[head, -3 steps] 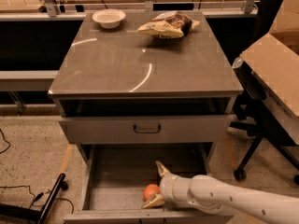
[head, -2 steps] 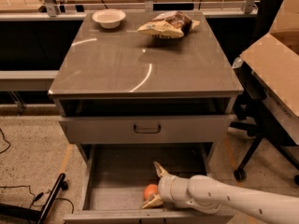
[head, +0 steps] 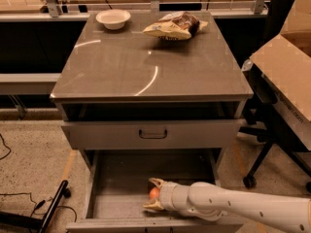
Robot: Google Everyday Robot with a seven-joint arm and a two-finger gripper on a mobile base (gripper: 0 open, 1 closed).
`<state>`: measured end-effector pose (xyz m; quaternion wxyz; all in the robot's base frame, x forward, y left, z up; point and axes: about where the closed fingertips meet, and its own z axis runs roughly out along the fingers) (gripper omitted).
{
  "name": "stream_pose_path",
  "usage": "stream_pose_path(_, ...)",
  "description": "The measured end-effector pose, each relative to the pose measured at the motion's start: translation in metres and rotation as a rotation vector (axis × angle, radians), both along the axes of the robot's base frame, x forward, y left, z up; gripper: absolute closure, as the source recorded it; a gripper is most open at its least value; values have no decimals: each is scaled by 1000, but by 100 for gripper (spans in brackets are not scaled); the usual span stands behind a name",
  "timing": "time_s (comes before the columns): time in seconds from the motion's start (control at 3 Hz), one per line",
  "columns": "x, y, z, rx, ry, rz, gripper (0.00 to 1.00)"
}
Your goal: Pick orange from middle drawer and place on counter
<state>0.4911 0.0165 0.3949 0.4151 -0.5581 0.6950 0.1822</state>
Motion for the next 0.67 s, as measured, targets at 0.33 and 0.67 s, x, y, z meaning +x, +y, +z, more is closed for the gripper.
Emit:
stream_pose_path(0.33, 0, 2, 0, 1, 1, 3, 72)
stream_pose_path(0.67, -1, 4, -1, 2, 1, 5, 96)
